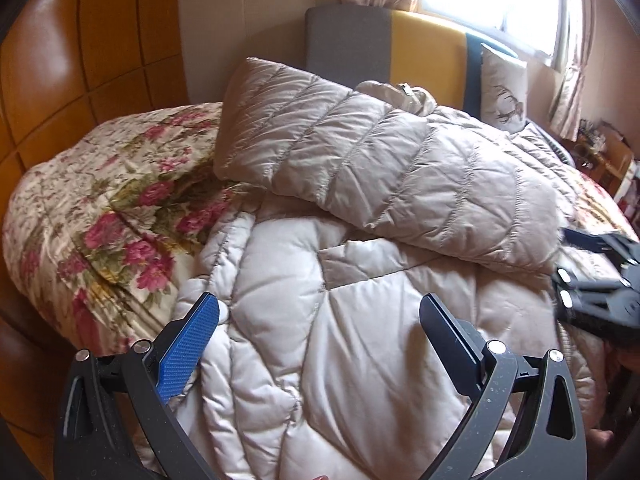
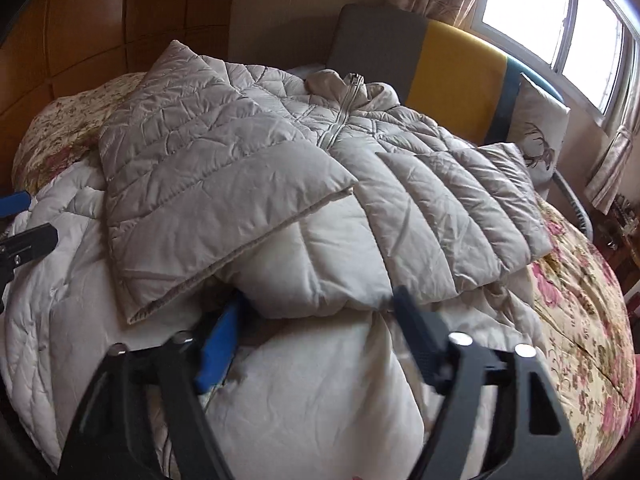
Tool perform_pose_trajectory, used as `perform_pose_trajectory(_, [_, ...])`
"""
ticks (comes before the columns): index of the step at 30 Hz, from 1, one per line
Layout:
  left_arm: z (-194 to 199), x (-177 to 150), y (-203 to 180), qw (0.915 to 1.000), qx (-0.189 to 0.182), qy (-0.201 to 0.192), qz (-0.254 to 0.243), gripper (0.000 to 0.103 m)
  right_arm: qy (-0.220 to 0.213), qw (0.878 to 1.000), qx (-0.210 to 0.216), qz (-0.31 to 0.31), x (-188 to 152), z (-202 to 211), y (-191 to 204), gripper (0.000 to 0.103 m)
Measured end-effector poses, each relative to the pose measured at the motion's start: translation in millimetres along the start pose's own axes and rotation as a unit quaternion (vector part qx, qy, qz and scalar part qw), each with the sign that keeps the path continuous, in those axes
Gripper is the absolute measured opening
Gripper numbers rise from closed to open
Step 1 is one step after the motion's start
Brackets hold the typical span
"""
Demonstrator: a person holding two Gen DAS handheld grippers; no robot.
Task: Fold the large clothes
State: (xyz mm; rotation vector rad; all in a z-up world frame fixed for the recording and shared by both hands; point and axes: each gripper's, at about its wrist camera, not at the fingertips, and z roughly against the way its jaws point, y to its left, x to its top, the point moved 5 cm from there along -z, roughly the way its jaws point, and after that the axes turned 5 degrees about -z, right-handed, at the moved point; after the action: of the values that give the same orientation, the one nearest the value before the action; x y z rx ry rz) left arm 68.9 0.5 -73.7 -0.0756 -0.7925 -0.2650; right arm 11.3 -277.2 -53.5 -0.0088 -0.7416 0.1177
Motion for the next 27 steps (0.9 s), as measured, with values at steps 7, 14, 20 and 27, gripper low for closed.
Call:
perform_pose_trajectory(7, [12.6, 2.4, -12.0, 0.9988, -0.038, -0.029, 0.006, 0.099, -0.003, 0.998, -0.005, -0.068, 16.6, -4.9, -57.0, 0.011])
perform_pose_trajectory(14, [14.5, 9.8, -26.1, 0.9981, -0.039, -0.043, -0.019, 0.099, -0.050, 0.970, -0.026, -0.235, 21.3, 13.1, -167.4, 0.006])
perform_pose_trajectory(20, [14.2, 17.0, -41.5, 0.9965, -0.052, -0.045, -0.047, 0.099, -0.083, 0.910, -0.045, -0.404, 1.5, 25.4, -276.0, 0.006])
perform_pose_trajectory(27, [10.9, 29.3, -60.0, 0.9940, -0.071, -0.056, -0.062, 0.099, -0.099, 0.886, -0.013, -0.453, -19.0, 46.6, -308.4, 0.034])
